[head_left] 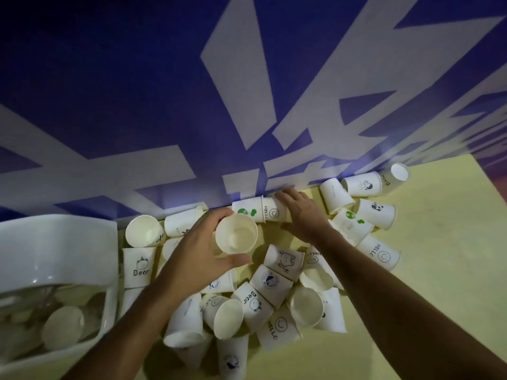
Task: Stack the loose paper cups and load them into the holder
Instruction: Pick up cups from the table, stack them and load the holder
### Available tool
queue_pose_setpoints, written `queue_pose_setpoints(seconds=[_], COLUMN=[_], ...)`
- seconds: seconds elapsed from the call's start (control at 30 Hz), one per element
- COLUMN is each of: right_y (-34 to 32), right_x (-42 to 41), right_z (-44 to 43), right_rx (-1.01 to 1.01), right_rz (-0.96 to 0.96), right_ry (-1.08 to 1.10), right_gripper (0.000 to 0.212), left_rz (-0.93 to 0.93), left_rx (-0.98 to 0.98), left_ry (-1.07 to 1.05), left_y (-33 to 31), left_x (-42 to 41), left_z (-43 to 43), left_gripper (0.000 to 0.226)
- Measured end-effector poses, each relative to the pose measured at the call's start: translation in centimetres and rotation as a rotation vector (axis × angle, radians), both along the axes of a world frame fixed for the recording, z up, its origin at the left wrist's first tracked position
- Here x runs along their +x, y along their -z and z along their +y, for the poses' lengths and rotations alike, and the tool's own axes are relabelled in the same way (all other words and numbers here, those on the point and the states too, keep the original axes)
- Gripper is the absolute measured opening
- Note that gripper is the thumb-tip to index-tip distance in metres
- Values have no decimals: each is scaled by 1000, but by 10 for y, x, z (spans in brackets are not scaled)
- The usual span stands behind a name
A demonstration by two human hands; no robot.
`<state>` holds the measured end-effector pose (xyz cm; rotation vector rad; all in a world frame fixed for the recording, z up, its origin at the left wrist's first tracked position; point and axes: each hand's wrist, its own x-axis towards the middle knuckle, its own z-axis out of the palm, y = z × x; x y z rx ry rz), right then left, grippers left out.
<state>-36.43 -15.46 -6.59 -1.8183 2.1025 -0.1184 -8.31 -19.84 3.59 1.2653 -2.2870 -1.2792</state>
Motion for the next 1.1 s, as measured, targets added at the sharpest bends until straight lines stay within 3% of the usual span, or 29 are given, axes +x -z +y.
queue_pose_setpoints(seconds=[0.1,0.23,0.33,0.43,0.73,0.93,1.1], right_y=[-5,-35,-63,-96,-158,-153,-141], right_x=[0,-2,5,38,225,346,405], right_z=[9,34,59,77,94,88,78], right_rx=[-26,-143,-302,-335,-494,-472,-467], right_rz=[-127,-281,-309,-353,-438,-498,-545], right_ry=[125,273,304,386,285,183,132], right_gripper=[84,78,79,79,69,72,70], left_rz=[101,156,192,220,316,409,347], left_rx=[2,56,60,37,14,41,13], left_ry=[-126,-191,-206,-212,-267,-379,-427], left_y=[3,6,3,-4,-24,-24,-5], left_x=[9,20,35,56,200,310,361], left_z=[12,18,19,23,51,70,75], left_gripper=[76,83,84,82,82,76,71])
